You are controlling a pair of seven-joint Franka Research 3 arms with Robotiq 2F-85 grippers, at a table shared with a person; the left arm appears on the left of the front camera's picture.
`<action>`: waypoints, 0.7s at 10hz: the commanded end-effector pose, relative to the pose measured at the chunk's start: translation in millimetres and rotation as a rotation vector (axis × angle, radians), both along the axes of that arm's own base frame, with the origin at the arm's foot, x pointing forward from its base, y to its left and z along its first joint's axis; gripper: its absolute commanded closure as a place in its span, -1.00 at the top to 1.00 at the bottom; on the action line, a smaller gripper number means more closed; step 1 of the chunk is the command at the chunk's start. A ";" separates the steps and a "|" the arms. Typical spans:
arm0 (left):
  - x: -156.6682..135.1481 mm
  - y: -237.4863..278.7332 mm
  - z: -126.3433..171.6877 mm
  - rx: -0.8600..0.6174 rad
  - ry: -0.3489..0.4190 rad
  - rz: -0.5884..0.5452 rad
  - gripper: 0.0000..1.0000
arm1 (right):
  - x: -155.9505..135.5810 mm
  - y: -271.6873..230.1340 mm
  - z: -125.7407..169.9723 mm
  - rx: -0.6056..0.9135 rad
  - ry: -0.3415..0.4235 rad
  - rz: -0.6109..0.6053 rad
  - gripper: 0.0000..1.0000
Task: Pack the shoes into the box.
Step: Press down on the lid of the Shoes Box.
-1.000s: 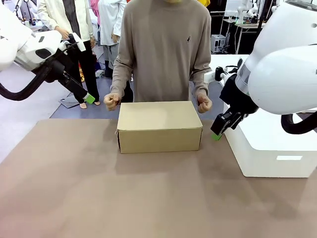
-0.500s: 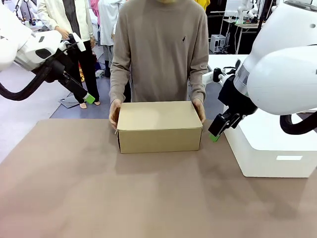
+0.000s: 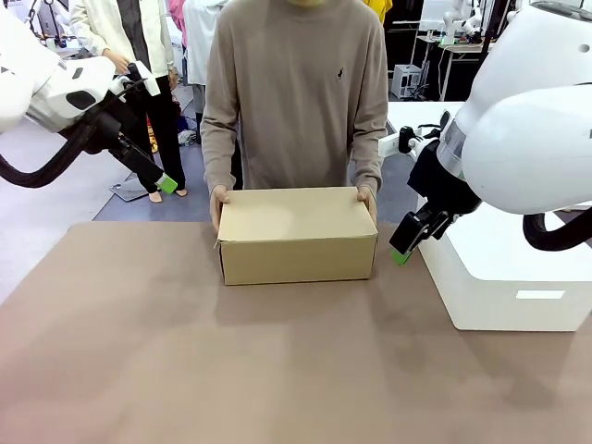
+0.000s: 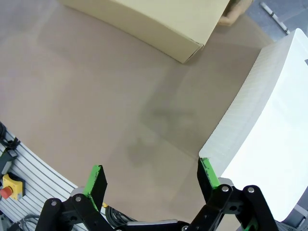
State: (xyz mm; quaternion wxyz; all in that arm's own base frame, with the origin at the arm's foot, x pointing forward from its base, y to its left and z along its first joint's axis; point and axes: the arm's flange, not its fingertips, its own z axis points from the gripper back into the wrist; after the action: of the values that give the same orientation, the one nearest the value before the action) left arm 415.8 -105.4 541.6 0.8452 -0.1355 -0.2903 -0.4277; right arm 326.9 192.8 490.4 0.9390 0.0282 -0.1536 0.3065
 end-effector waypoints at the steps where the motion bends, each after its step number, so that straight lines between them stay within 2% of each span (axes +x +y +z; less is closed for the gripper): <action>1: 0.9 0.7 2.2 0.009 0.000 0.013 1.00 | -0.3 -0.8 0.9 -0.003 -0.004 -0.004 1.00; 7: 0.9 0.7 2.2 0.009 0.000 0.013 1.00 | -0.3 -0.8 0.9 -0.003 -0.004 -0.004 1.00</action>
State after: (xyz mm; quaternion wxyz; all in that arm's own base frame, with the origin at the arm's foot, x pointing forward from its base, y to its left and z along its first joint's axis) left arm 415.8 -105.4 541.6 0.8452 -0.1355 -0.2903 -0.4277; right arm 326.9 192.8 490.4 0.9390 0.0282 -0.1536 0.3065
